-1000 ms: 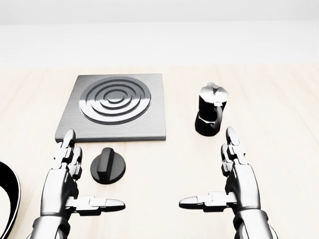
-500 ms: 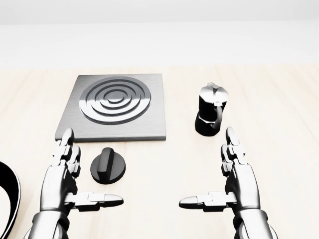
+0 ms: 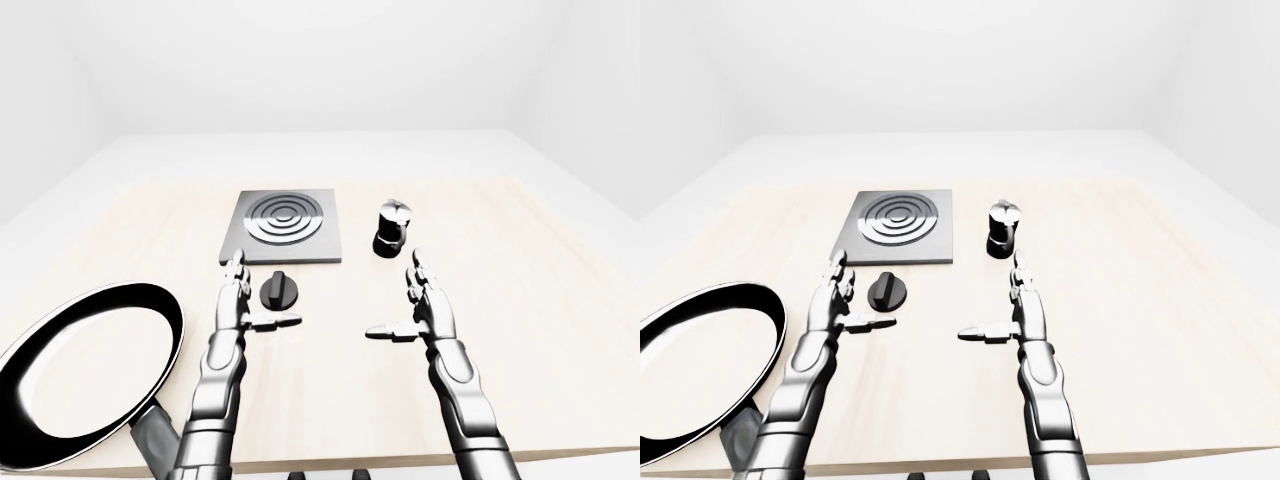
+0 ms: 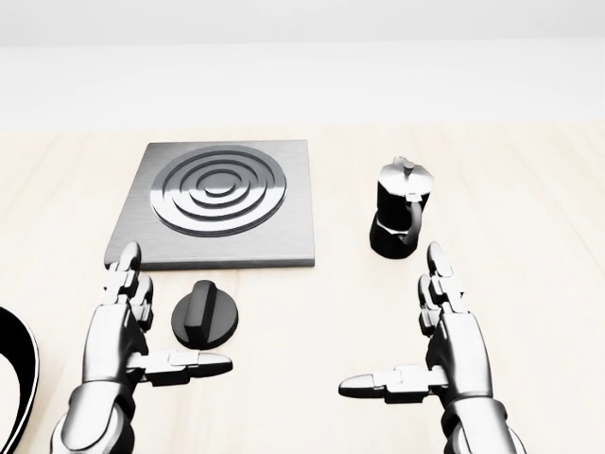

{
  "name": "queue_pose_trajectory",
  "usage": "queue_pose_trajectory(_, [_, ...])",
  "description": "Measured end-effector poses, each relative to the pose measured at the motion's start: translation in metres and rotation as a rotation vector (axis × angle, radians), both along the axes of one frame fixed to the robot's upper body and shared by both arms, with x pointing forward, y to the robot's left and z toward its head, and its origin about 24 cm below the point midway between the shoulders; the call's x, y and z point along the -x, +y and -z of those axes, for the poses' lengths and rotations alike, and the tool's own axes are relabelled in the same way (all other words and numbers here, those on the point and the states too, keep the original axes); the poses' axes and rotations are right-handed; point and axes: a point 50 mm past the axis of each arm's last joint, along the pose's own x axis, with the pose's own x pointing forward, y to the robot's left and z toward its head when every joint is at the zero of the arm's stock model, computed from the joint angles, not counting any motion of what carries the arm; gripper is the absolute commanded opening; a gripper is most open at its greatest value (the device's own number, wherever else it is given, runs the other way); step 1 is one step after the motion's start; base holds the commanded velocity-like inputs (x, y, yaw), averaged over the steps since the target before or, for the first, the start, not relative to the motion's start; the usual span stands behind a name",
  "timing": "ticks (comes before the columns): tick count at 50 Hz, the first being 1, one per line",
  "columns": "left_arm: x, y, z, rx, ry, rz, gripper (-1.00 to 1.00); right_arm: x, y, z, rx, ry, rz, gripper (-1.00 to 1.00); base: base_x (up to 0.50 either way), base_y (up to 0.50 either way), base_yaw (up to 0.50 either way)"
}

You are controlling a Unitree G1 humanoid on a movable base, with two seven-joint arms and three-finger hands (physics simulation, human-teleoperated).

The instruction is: Turn on the stove.

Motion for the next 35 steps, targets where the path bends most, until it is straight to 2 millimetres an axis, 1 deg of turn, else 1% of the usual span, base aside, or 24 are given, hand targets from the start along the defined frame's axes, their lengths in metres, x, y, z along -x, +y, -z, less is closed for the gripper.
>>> queue_pose_trajectory(17, [-0.0056,-0.0007,0.0081,-0.021,0.046,-0.005,1.00,-0.0015,-0.0008,0.0012,-0.005,0.007,0.006,1.00,0.00,0.00,0.00])
queue_pose_trajectory(35, [-0.0040,-0.0051,0.0096,-0.083,0.044,0.011,1.00,-0.0016,-0.0011,0.0012,-0.005,0.008,0.007,1.00,0.00,0.00,0.00])
